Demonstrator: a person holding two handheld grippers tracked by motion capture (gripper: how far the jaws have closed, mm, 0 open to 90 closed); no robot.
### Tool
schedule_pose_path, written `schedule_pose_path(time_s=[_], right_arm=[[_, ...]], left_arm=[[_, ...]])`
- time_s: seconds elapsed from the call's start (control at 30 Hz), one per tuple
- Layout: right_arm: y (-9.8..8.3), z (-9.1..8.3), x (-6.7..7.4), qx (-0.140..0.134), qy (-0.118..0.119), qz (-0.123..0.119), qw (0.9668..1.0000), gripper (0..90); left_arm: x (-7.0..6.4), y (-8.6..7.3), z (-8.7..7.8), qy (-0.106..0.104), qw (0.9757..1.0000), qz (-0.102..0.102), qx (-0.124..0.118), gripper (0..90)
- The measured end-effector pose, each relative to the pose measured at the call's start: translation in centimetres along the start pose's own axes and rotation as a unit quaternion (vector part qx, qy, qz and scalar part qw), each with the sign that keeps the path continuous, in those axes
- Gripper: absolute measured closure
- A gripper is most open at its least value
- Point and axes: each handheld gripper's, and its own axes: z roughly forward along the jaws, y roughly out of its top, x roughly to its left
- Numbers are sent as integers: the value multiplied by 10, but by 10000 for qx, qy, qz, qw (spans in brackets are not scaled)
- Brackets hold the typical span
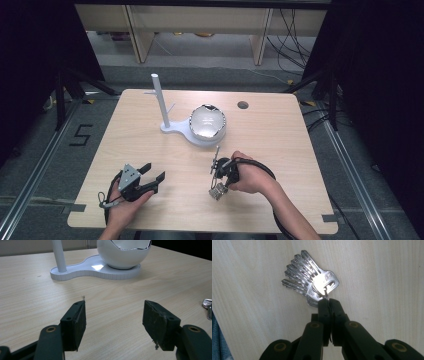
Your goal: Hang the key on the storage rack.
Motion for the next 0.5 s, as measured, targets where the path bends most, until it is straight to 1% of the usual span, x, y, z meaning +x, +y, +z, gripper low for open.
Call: schedule_pose_path(time_s=[0.17, 0.2, 0.27, 0.33, 0.37, 0.4, 0.43, 0.47, 0.5], right_arm=[[-1, 1, -3, -57, 11, 33, 10000, 880], [-2, 1, -4, -82, 1, 43, 10000, 866], [-5, 0, -5, -230, -86, 53, 9997, 817], [-9, -2, -6, -394, -100, 208, 9990, 775], [-17, -5, -9, -613, -184, 272, 9976, 724], [-17, -5, -9, -613, -184, 272, 9976, 724], [-28, -9, -9, -835, -227, 607, 9944, 678], [-28, -9, -9, -835, -227, 607, 9944, 678], [-34, -9, -11, -930, -268, 638, 9933, 658]], left_arm=[[-2, 0, 0, -46, 10000, 22, 35, 351], [-2, 0, 0, -61, 10000, 50, 50, 352], [-3, 0, 1, -120, 9999, 34, 9, 356], [-4, 0, 1, -161, 9999, 35, 41, 357], [-5, 0, 2, -248, 9997, -46, 79, 360], [-5, 0, 2, -248, 9997, -46, 79, 361], [-8, 0, 2, -367, 9991, -119, 192, 360], [-8, 0, 2, -367, 9991, -119, 192, 360], [-10, 1, 3, -462, 9986, -108, 212, 360]])
